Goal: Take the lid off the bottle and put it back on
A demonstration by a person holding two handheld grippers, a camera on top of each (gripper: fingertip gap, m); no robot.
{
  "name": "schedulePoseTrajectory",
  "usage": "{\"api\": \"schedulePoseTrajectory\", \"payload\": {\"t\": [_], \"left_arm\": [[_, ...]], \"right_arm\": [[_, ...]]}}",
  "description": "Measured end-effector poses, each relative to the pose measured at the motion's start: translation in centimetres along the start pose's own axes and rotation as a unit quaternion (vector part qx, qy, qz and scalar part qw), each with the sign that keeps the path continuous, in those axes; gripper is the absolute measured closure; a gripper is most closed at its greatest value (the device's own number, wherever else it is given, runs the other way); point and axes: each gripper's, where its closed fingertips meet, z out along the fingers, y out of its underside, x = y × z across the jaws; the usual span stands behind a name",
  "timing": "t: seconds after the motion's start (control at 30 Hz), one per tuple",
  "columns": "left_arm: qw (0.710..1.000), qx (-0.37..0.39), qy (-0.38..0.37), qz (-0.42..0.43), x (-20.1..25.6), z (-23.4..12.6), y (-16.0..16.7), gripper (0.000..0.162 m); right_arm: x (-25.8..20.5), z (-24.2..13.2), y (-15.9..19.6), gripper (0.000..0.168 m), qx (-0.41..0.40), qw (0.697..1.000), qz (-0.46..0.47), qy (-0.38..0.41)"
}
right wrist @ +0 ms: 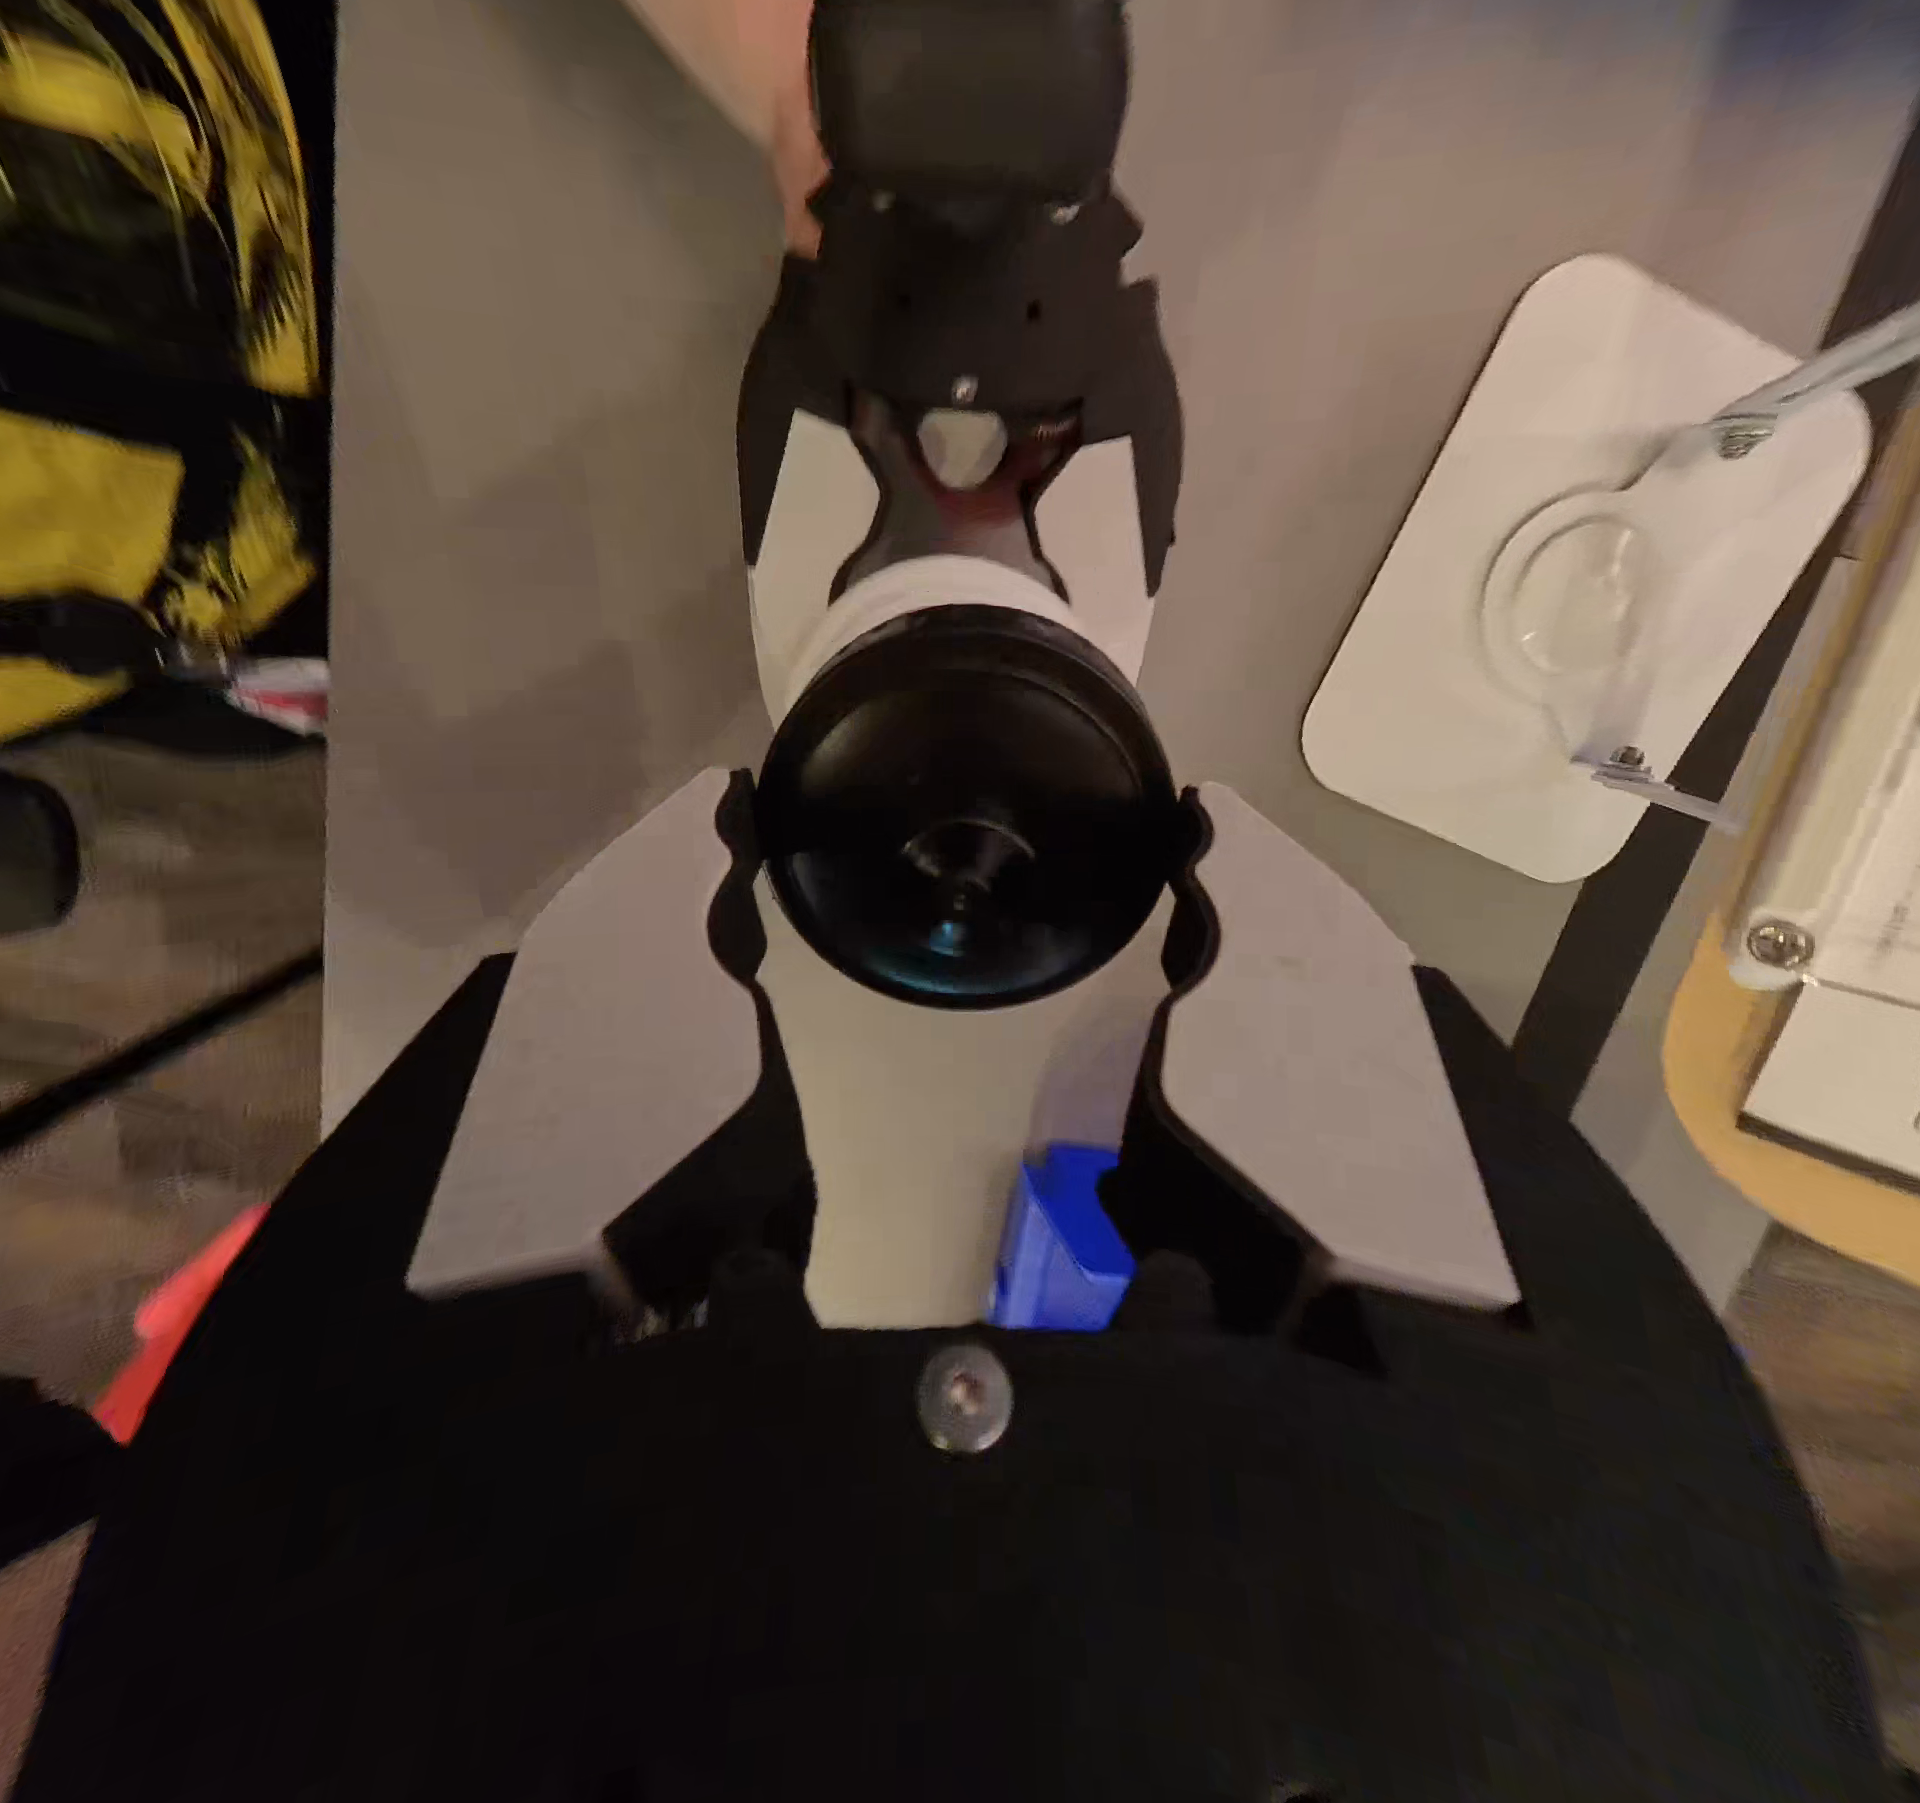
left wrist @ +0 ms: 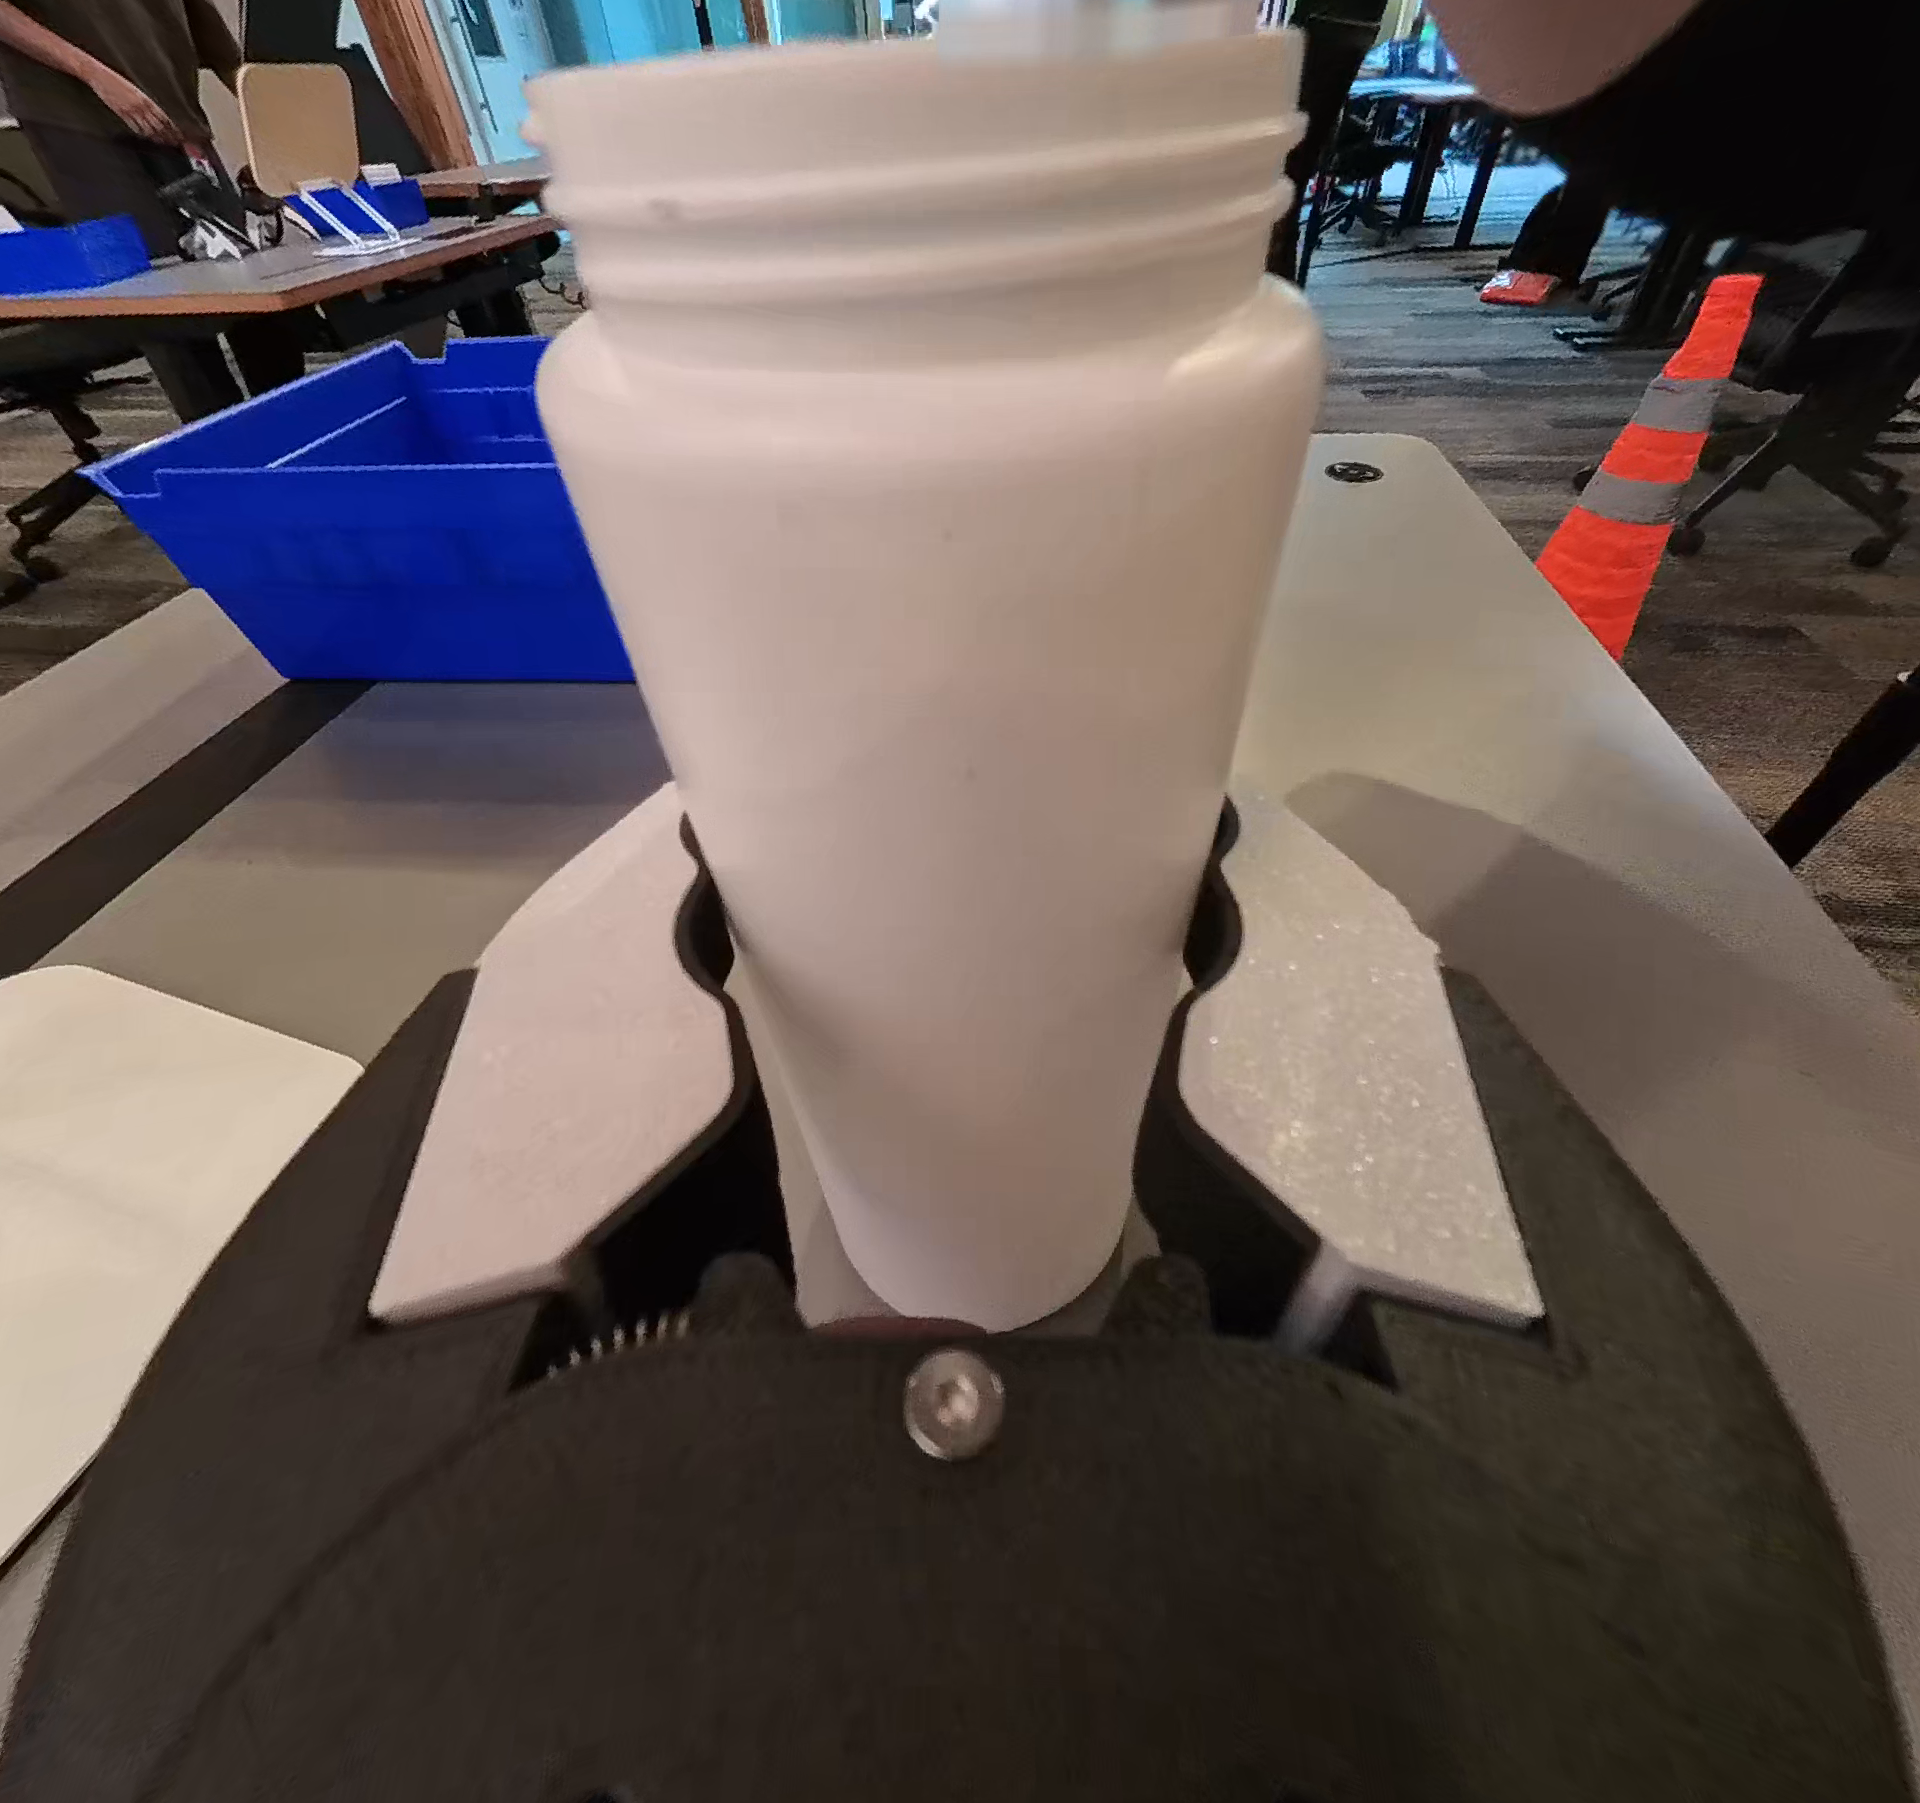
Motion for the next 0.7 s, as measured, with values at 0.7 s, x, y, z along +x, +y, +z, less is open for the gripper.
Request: {"api": "schedulePoseTrajectory", "payload": {"t": [0.7], "left_arm": [[1.000,0.005,0.009,-0.002,0.2,-0.1,0.0,0.075]], "right_arm": [[-0.5,2.5,0.5,0.092,-0.109,0.992,-0.046,-0.043]]}}
